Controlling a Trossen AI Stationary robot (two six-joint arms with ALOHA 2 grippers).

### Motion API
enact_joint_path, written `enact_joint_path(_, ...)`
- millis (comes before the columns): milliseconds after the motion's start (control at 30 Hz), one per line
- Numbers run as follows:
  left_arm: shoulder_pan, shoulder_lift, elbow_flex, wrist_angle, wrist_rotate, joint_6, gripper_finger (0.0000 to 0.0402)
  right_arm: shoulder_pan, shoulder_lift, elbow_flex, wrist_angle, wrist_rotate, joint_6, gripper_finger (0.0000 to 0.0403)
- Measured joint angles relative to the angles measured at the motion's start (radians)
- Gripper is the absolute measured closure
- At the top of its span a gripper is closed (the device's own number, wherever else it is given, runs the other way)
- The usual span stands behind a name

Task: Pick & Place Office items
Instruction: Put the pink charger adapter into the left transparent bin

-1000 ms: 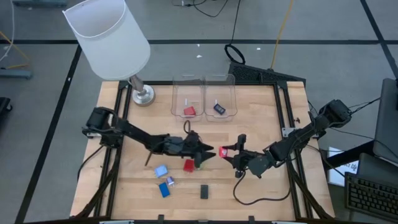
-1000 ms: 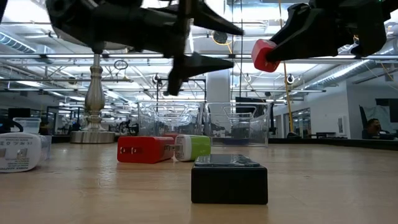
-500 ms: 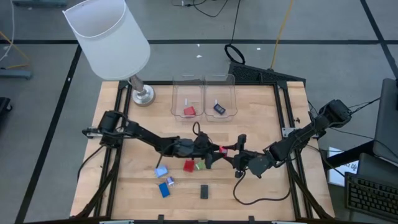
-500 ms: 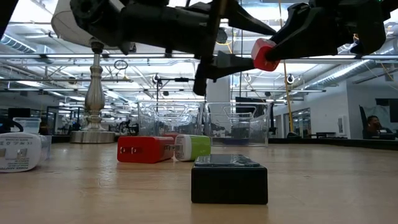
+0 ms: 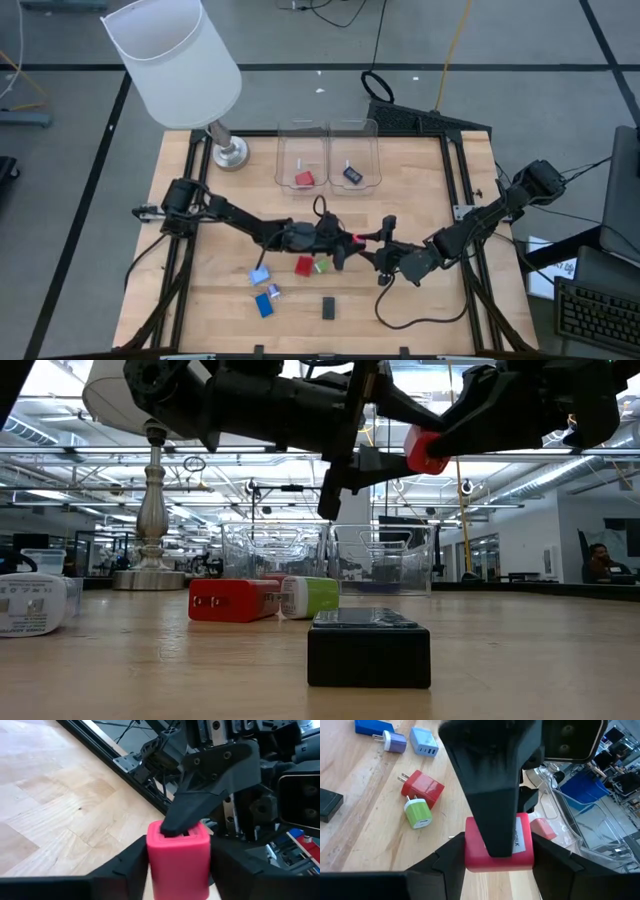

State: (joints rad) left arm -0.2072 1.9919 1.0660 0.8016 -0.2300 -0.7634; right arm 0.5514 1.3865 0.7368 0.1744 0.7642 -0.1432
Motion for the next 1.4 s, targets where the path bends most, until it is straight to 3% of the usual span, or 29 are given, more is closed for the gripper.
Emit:
enact_joint_path(100, 0.007, 0.0, 0.0, 0.0, 0.027, -0.014, 0.0252, 0.0, 0.0, 0.0, -0.005, 0.01, -0.002, 0.0223)
enact_joint_path(300, 0.007, 0.0, 0.0, 0.001, 0.023, 0.013, 0.0251, 0.0, 0.0, 0.0, -0.005, 0.011, -0.006, 0.0221)
enact_joint_path(467, 0.006, -0.001, 0.0, 0.0, 0.02, 0.036, 0.0223, 0.0, 0.0, 0.0, 0.001, 0.004, 0.002, 0.0217)
enact_joint_path(633, 0.006, -0.001, 0.0, -0.001, 0.035, 0.019, 0.025, 0.0, 0.0, 0.0, -0.002, 0.003, 0.015, 0.0212)
enact_joint_path(1067, 0.006, -0.002, 0.0, -0.008, 0.048, 0.029, 0.0249, 0.006, -0.008, 0.0, -0.007, -0.001, 0.003, 0.0206)
enact_joint_path(1233, 0.009, -0.009, 0.003, -0.001, 0.056, 0.055, 0.0249, 0.041, -0.046, 0.001, -0.021, 0.069, -0.008, 0.0208)
enact_joint_path(1400, 0.029, -0.019, 0.003, 0.001, 0.157, 0.061, 0.0249, 0.076, -0.087, 0.001, -0.03, 0.07, 0.006, 0.0203)
